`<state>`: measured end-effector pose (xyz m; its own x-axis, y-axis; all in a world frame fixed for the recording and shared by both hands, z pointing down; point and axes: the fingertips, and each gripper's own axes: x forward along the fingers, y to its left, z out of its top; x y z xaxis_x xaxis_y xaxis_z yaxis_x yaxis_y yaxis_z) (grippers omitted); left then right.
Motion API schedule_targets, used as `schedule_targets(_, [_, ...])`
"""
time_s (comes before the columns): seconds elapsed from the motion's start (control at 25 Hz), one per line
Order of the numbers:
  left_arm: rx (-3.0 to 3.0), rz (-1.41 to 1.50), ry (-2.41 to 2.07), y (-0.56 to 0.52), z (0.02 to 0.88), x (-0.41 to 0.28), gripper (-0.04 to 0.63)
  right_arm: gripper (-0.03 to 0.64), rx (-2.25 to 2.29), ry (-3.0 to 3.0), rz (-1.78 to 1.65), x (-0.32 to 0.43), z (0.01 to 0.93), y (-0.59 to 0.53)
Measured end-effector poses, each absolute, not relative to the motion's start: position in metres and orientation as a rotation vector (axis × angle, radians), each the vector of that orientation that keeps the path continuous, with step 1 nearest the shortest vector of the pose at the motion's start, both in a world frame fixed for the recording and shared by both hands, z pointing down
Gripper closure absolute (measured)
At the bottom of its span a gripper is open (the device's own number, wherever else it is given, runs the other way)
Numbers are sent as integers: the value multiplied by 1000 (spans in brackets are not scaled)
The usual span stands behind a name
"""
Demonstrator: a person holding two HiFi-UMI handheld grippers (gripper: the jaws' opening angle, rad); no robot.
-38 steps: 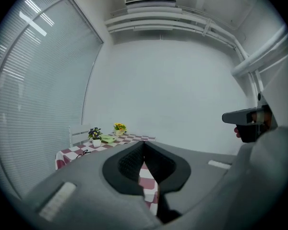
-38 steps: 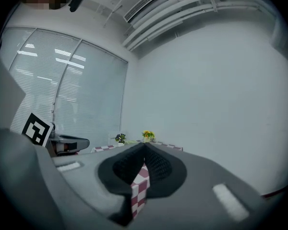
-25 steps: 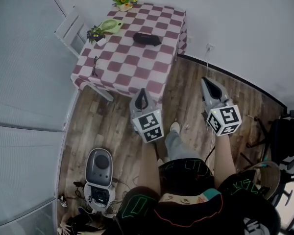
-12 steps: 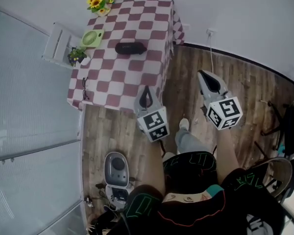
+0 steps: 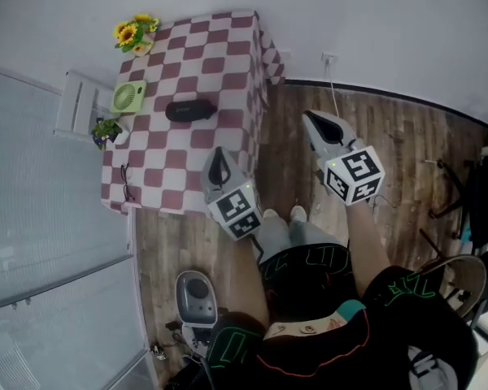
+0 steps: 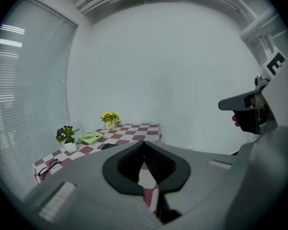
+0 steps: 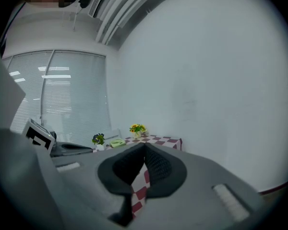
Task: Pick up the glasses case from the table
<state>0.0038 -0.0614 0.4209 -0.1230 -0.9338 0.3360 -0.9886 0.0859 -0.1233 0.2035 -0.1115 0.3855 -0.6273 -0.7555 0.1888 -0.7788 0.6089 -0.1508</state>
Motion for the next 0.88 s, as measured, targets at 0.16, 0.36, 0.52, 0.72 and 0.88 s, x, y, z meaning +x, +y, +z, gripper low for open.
schedule_targets(0.16, [1879,497,-2218,-68,430,-12,589,617,1188,-2740,340,182,389,-129])
schedule_targets(0.36, [1692,460,-2268,-73,448,-71,589,617,976,-2740,348,127,406,-146])
schedule_targets(0.52, [1624,435,-2261,-86,464,-95,589,617,817,-2743,345,78,412,-167])
schedule_targets(0.72, [1577,386,-2237,-107,481,-121,589,615,655,-2752,386,18,423,-195])
schedule_targets(0.88, [1527,330,-2234,-120,492,-141,589,611,527,-2700,361,-28,440,-206])
